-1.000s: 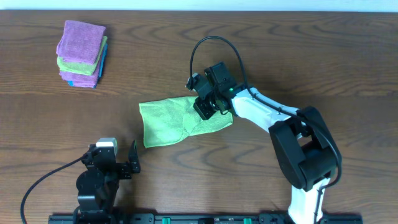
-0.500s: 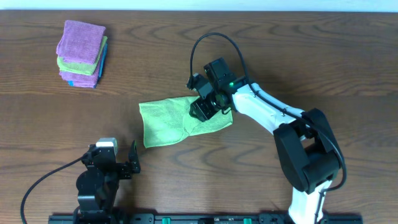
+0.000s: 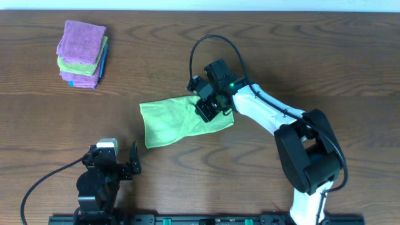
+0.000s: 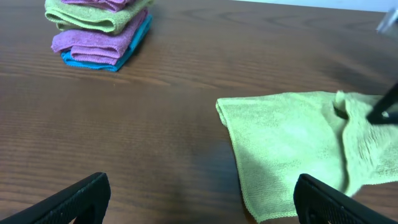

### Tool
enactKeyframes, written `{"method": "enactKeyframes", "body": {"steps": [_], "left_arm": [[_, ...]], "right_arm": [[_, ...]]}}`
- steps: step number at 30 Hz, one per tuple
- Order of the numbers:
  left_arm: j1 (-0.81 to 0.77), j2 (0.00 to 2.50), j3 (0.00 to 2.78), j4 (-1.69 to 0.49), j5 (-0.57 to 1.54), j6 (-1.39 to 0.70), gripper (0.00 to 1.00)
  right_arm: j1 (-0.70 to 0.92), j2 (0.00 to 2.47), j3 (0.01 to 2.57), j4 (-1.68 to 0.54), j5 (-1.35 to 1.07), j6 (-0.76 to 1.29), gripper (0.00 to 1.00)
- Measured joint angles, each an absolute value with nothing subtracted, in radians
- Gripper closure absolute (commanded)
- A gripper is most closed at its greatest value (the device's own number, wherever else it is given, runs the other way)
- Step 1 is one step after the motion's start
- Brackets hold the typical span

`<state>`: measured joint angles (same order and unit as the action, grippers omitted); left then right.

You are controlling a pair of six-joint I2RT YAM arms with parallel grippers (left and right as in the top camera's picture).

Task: Fold the cloth

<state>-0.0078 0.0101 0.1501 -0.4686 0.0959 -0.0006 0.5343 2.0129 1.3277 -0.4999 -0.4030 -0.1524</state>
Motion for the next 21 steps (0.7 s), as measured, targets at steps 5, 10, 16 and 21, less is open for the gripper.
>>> {"method": "enactKeyframes", "body": {"steps": [5, 10, 16, 21], "left_arm": [[-0.008, 0.01, 0.15, -0.469, 0.096, -0.001, 0.05], [-0.008, 0.01, 0.15, -0.469, 0.096, -0.001, 0.05], [-0.007, 0.01, 0.15, -0.469, 0.096, -0.001, 0.05], [-0.008, 0.01, 0.15, -0.469, 0.096, -0.001, 0.04]], "right_arm": [[0.53, 2.013, 1.343, -0.435, -0.394, -0.112, 0.99], [0.507, 2.013, 1.399, -0.298, -0.375, -0.086, 0.99], [0.503, 2.013, 1.399, -0.051, -0.228, -0.044, 0.01], [0.501, 2.013, 1.406, 0.113, 0.037, 0.089, 0.01]]}}
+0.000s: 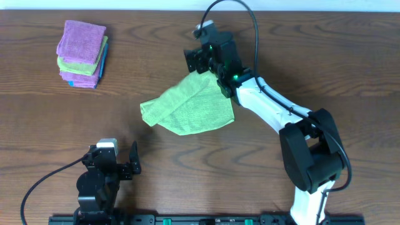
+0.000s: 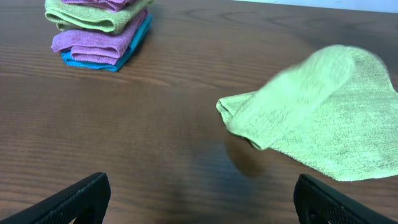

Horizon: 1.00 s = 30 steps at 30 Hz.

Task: Fold the cloth
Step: 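Drag the cloth corner rightward with the right gripper to spread it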

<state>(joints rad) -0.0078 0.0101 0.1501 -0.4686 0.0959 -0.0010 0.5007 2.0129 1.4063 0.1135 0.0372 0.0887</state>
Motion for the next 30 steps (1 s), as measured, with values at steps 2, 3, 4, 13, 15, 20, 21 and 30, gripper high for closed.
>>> {"method": "enactKeyframes", "body": {"steps": [2, 3, 4, 13, 15, 20, 21, 30], "left_arm": [[-0.008, 0.01, 0.15, -0.469, 0.096, -0.001, 0.05], [-0.008, 0.01, 0.15, -0.469, 0.096, -0.001, 0.04], [-0.008, 0.01, 0.15, -0.468, 0.096, -0.001, 0.04], [-0.008, 0.01, 0.15, -0.469, 0.096, -0.001, 0.05], [-0.008, 0.01, 0.15, -0.469, 0.096, -0.001, 0.05], [-0.008, 0.01, 0.15, -0.469, 0.096, -0.001, 0.05], [-0.008, 0.01, 0.15, -0.469, 0.096, -0.001, 0.05], [-0.008, 0.01, 0.15, -0.469, 0.096, -0.001, 0.05]], "right_arm": [[0.496, 2.013, 1.406, 0.098, 0.09, 0.128, 0.01], [0.493, 2.013, 1.407, 0.054, 0.109, 0.15, 0.01], [0.493, 2.013, 1.409, -0.014, 0.111, 0.165, 0.07], [0.493, 2.013, 1.411, -0.339, 0.007, 0.152, 0.99], [0.493, 2.013, 1.411, -0.36, -0.001, 0.145, 0.99], [0.493, 2.013, 1.411, -0.372, -0.03, 0.112, 0.99], [0.493, 2.014, 1.411, -0.363, -0.039, 0.108, 0.99], [0.493, 2.132, 1.411, -0.273, -0.175, 0.086, 0.99]]}}
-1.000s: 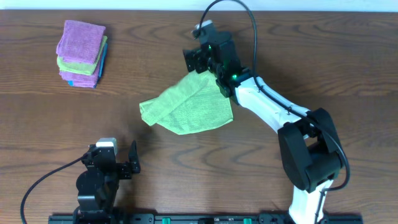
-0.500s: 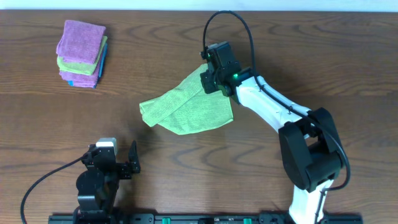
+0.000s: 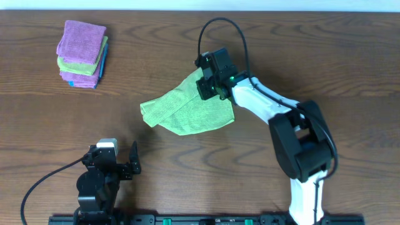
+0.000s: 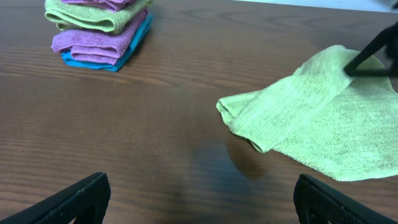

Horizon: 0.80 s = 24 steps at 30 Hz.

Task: Fold the cloth
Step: 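Drag the cloth corner rightward with the right gripper to spread it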

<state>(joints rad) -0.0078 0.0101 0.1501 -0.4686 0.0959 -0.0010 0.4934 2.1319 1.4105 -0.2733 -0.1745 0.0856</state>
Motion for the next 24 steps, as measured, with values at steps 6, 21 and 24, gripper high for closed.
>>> {"method": "enactKeyframes", "body": {"steps": [6, 21, 24], "left_arm": [[-0.008, 0.01, 0.15, -0.469, 0.096, -0.001, 0.05], [-0.008, 0.01, 0.15, -0.469, 0.096, -0.001, 0.05], [-0.008, 0.01, 0.15, -0.469, 0.096, -0.001, 0.05]], "right_arm": [[0.493, 2.163, 1.407, -0.18, -0.186, 0.082, 0.99], [0.408, 2.184, 1.408, -0.167, -0.049, 0.172, 0.99], [0.39, 2.184, 1.415, -0.192, -0.048, 0.18, 0.99]]}}
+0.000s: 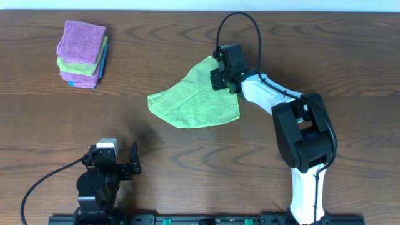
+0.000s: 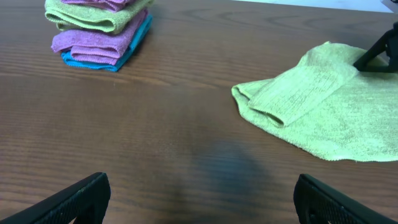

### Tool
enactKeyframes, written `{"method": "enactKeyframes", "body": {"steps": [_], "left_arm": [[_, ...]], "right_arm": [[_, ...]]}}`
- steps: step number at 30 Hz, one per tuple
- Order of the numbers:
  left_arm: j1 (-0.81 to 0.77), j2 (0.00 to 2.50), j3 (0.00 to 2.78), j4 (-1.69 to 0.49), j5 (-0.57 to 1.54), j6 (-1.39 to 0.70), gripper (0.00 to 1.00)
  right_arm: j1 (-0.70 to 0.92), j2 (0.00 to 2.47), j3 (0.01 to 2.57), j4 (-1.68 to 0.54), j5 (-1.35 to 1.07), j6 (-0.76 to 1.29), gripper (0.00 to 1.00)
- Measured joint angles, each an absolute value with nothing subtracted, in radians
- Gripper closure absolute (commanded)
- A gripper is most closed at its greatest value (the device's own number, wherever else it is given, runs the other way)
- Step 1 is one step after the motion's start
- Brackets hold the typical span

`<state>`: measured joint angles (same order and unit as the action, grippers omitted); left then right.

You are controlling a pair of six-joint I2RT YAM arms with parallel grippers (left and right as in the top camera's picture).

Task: Fold the cloth
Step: 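Drag the cloth corner rightward with the right gripper to spread it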

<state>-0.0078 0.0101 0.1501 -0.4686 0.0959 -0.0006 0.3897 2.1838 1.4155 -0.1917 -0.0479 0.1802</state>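
A light green cloth lies on the brown table, seen in the left wrist view as a cloth with one layer doubled over its left part. My right gripper sits at the cloth's far right corner, shut on that corner. Its dark fingers show at the right edge of the left wrist view. My left gripper rests at the front left, well short of the cloth. Seen from its own wrist, the left gripper is open over bare wood.
A stack of folded purple, green and blue cloths stands at the far left corner, also in the left wrist view as the stack. The right arm stretches from the front right across to the cloth.
My right gripper has moved to the right and farther back with the cloth corner. The whole cloth has shifted right with it and lies lower and flatter.
At first my right gripper was down on the right part of the flat cloth. Then it held a corner high toward the back, the cloth hanging doubled. It was lower after that, and now the cloth lies shifted right with its corner held.
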Motion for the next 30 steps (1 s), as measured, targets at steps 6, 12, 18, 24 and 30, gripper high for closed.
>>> {"method": "enactKeyframes", "body": {"steps": [6, 12, 18, 24, 30], "left_arm": [[-0.008, 0.01, 0.15, -0.469, 0.096, -0.001, 0.05], [-0.008, 0.01, 0.15, -0.469, 0.096, -0.001, 0.05], [-0.008, 0.01, 0.15, -0.469, 0.096, -0.001, 0.05], [-0.008, 0.01, 0.15, -0.469, 0.096, -0.001, 0.04], [-0.008, 0.01, 0.15, -0.469, 0.096, -0.001, 0.05]], "right_arm": [[0.386, 2.179, 1.445, -0.309, 0.041, 0.199, 0.99], [0.341, 2.164, 1.453, -0.411, 0.11, 0.263, 0.99], [0.292, 2.161, 1.454, -0.42, 0.109, 0.297, 0.99], [0.291, 2.158, 1.472, -0.461, 0.126, 0.304, 0.99], [0.288, 2.075, 1.474, -0.511, 0.14, 0.307, 0.69]]}}
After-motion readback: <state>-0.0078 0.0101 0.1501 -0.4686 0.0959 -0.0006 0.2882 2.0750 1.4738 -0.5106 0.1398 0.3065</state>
